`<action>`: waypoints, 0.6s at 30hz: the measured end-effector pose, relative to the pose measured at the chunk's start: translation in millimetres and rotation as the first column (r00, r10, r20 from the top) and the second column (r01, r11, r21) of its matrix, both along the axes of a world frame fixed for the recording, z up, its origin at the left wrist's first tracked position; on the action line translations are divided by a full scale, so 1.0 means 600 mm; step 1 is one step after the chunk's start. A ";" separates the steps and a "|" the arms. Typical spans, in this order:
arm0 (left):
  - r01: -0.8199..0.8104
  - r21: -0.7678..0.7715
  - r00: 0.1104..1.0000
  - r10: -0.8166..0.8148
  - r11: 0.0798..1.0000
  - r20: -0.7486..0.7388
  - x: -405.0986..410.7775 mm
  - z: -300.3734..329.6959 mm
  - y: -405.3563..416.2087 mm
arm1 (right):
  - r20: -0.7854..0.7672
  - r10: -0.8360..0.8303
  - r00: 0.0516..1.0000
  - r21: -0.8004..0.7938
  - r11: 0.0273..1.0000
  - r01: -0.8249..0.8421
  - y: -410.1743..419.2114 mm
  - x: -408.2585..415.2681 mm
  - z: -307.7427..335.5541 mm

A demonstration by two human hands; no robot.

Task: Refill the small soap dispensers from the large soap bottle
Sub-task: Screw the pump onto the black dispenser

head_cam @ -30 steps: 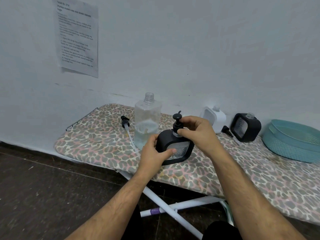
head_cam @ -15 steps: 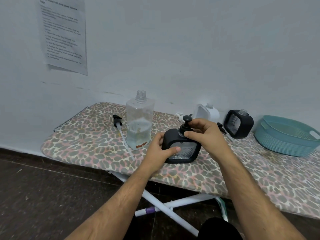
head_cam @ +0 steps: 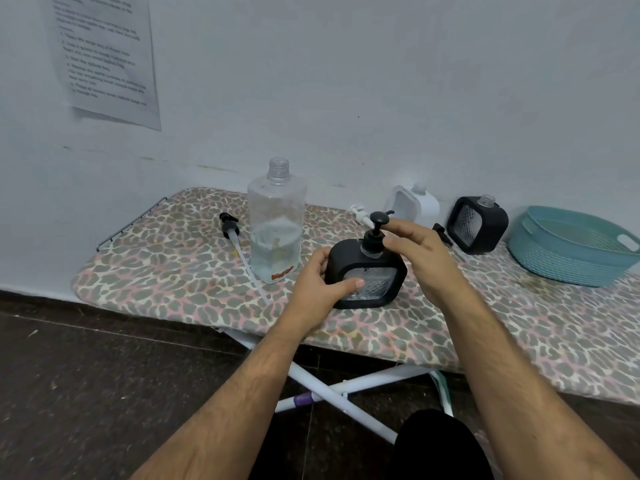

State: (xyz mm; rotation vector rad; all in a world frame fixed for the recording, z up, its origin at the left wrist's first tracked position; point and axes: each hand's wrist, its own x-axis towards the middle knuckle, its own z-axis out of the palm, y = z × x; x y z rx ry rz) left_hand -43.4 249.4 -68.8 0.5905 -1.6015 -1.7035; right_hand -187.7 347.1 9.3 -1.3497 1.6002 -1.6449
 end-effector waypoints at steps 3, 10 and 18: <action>0.002 0.001 1.000 -0.002 1.000 -0.004 0.000 0.000 0.001 | 0.021 -0.049 0.999 0.000 0.999 0.049 0.001 -0.005 -0.009; 0.009 -0.013 1.000 -0.010 1.000 -0.015 0.002 0.001 0.003 | 0.072 -0.076 0.995 -0.022 0.997 0.078 0.000 -0.012 -0.022; 0.015 -0.011 0.999 -0.016 1.000 -0.029 0.001 0.001 0.001 | 0.029 -0.131 0.991 -0.008 0.991 0.131 -0.002 -0.007 -0.019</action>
